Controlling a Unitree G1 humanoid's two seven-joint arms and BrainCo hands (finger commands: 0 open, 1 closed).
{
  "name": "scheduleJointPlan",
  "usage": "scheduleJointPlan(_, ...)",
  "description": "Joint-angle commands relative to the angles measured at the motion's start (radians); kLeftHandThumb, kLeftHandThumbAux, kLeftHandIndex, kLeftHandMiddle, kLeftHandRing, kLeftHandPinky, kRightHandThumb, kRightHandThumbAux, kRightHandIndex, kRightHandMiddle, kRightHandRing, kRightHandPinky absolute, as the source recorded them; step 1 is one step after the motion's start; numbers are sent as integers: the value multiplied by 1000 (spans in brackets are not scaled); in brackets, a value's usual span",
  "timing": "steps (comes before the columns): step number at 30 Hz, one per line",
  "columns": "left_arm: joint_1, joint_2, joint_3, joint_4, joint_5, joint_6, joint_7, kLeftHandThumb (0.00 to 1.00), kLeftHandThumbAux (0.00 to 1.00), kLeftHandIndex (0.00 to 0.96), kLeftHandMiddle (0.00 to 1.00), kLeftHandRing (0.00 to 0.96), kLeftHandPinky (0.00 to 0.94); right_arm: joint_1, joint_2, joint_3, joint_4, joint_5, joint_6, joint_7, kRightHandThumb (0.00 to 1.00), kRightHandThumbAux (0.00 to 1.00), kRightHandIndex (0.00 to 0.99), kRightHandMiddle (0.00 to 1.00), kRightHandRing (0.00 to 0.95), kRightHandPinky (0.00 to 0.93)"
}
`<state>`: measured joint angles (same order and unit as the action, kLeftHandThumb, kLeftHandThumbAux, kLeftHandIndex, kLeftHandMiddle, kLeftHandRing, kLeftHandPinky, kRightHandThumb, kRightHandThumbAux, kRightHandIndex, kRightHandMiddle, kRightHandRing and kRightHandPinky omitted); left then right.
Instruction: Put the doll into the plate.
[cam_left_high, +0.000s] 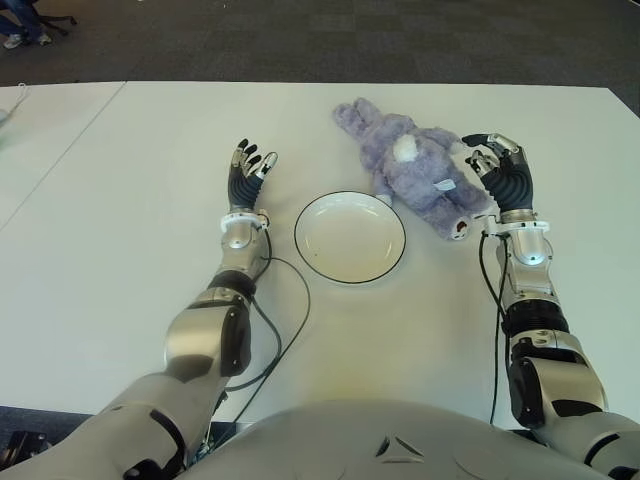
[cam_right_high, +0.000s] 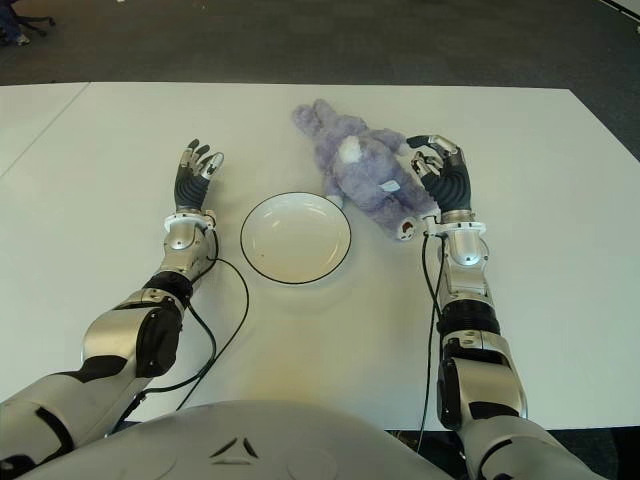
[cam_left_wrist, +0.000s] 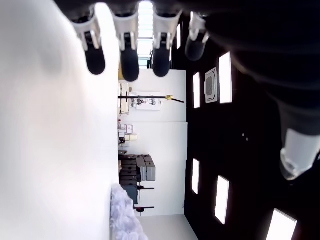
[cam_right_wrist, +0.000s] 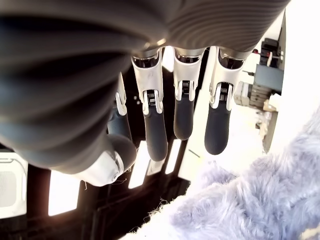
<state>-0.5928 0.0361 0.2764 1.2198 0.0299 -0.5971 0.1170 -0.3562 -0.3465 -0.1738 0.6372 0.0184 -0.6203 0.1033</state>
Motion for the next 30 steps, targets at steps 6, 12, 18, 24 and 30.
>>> scheduleJointPlan(6, 190, -50, 11, 137, -6, 143, 4, 0, 525, 67, 155, 159, 161, 43, -94, 77, -63, -85, 121, 114, 362, 609, 138, 198, 253, 286)
scheduleJointPlan(12, 189, -50, 14, 137, -8, 142, -5, 0, 519, 69, 149, 154, 155, 74, -145, 127, -114, -198, 159, 95, 103, 408, 0, 4, 11, 11)
scheduleJointPlan(18, 190, -54, 31, 136, -23, 136, -24, 0, 508, 68, 147, 151, 157, 92, -160, 143, -147, -248, 170, 75, 126, 360, 0, 0, 0, 0)
scheduleJointPlan(24, 191, -52, 36, 136, -20, 138, -26, 0, 509, 67, 152, 155, 162, 112, -164, 147, -187, -263, 207, 75, 151, 343, 0, 0, 0, 0)
scheduleJointPlan(30, 190, -53, 32, 136, -14, 136, -15, 0, 517, 78, 165, 169, 178, 128, -166, 147, -208, -272, 235, 78, 157, 318, 0, 0, 0, 0)
